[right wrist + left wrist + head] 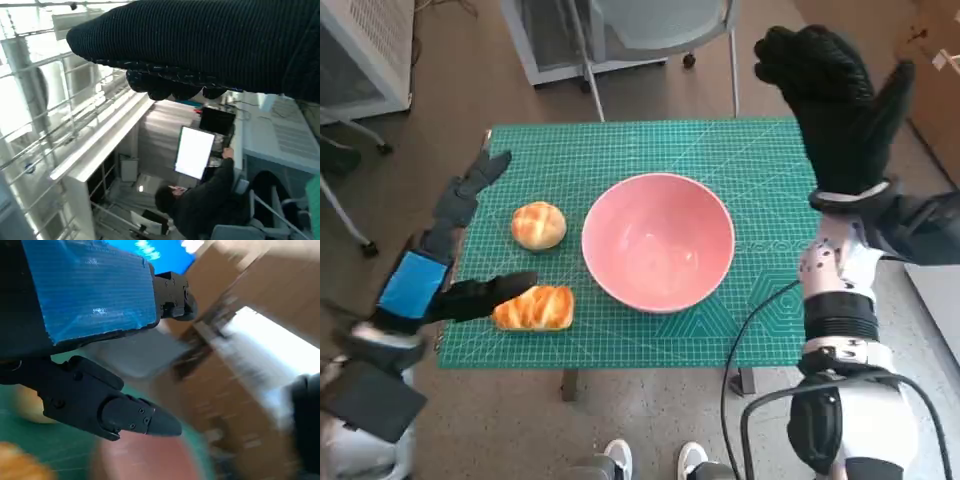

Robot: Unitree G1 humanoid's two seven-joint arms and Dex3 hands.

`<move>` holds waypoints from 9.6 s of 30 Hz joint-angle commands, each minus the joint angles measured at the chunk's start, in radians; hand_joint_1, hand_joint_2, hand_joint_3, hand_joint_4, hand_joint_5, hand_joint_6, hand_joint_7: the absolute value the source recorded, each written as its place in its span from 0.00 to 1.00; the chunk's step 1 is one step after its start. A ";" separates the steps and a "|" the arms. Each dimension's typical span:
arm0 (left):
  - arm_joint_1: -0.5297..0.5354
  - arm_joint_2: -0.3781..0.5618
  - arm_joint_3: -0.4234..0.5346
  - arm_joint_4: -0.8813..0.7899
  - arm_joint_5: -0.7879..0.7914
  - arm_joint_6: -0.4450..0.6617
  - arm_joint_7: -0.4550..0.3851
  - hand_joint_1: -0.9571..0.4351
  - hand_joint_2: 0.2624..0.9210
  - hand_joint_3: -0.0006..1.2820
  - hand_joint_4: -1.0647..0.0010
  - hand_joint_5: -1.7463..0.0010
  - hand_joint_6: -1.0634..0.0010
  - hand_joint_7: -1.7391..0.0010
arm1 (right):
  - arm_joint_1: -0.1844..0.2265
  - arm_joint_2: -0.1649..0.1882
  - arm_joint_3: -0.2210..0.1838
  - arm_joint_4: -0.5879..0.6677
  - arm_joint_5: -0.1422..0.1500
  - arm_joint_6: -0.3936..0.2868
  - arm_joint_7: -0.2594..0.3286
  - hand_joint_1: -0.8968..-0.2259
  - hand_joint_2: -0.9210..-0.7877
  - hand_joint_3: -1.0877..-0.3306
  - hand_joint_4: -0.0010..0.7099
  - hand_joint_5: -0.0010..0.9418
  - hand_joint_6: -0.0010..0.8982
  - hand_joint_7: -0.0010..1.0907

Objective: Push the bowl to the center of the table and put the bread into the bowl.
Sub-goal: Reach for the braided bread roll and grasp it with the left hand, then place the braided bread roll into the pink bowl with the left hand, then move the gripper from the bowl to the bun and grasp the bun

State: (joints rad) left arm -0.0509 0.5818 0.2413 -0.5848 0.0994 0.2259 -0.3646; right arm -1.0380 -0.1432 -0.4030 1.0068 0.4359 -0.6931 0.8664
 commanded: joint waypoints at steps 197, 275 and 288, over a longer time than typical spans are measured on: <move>-0.702 0.078 -0.357 0.453 0.432 0.052 -0.266 0.33 0.76 0.00 1.00 1.00 0.80 0.99 | 0.206 -0.007 0.068 -0.213 0.077 0.082 -0.075 0.38 0.00 0.54 0.37 0.00 0.41 0.00; -0.966 -0.157 -0.720 1.839 0.562 -0.150 0.172 0.66 0.86 0.02 0.57 0.68 0.46 0.94 | 0.220 -0.021 0.052 -0.234 0.063 0.080 -0.055 0.38 0.00 0.51 0.38 0.00 0.41 0.00; -0.956 -0.123 -0.742 1.782 0.573 -0.204 0.233 0.69 0.99 0.06 0.36 0.28 0.40 0.39 | 0.249 -0.017 0.068 -0.290 0.056 0.094 -0.092 0.39 0.00 0.50 0.37 0.00 0.40 0.00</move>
State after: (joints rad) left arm -1.0134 0.4324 -0.4977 1.2320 0.6659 0.0275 -0.1203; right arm -0.8225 -0.1566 -0.3407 0.7234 0.5043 -0.6147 0.7880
